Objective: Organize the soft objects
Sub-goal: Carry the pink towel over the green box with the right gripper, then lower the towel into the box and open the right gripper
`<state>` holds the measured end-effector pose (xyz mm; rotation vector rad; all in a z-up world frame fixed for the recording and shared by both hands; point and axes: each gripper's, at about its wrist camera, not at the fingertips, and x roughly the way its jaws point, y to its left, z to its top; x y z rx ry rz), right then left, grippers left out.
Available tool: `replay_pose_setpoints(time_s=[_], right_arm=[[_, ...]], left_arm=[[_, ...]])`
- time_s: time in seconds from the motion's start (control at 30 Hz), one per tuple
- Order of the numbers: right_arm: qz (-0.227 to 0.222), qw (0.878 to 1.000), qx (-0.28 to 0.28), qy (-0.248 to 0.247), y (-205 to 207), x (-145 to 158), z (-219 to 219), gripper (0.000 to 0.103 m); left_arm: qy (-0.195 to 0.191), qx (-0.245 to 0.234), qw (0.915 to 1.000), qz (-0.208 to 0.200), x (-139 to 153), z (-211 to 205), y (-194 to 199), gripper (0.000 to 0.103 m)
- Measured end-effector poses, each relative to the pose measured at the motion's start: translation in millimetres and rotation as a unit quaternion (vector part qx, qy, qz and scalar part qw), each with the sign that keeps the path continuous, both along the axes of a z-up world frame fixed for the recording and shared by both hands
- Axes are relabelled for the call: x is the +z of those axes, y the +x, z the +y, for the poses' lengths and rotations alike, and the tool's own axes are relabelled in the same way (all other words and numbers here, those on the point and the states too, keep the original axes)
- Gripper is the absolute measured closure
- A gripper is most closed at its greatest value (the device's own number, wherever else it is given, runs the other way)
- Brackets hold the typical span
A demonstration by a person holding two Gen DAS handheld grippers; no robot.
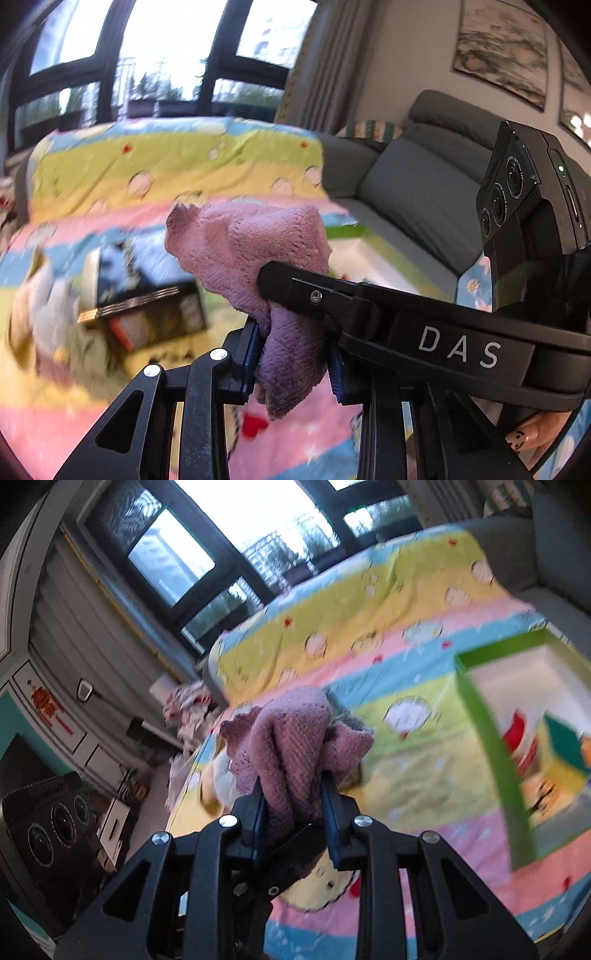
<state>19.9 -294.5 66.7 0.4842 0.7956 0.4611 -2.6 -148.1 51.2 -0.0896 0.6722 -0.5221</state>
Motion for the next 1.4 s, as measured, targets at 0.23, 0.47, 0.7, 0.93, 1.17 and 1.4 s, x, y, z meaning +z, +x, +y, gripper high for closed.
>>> replay_pose_setpoints(time_s=[0.23, 0.47, 0.7, 0.93, 1.17, 1.4], right_arm=[[-0.028, 0.998, -0.045, -0.026, 29, 20, -44, 0.076], [-0.026, 0.994, -0.108, -0.016, 44, 7, -103, 0.075], [0.015, 0.987, -0.161, 0.016, 48, -22, -143, 0.075], [0.051, 0.976, -0.21, 0.009, 52, -43, -166, 0.075], [0.078, 0.964, -0.254, -0.001, 49, -58, -183, 0.075], [0.096, 0.959, -0.265, 0.002, 54, -71, -191, 0.075]], left_arm=[[-0.008, -0.047, 0.9988, -0.01, 19, -46, 40, 0.071], [0.007, -0.111, 0.9937, -0.008, 12, -109, 72, 0.071], [0.015, -0.164, 0.9856, 0.039, -15, -155, 94, 0.071], [0.029, -0.198, 0.9786, 0.048, -36, -184, 102, 0.071], [0.014, -0.224, 0.9713, 0.078, -56, -204, 110, 0.071], [0.014, -0.225, 0.9698, 0.093, -69, -210, 120, 0.071]])
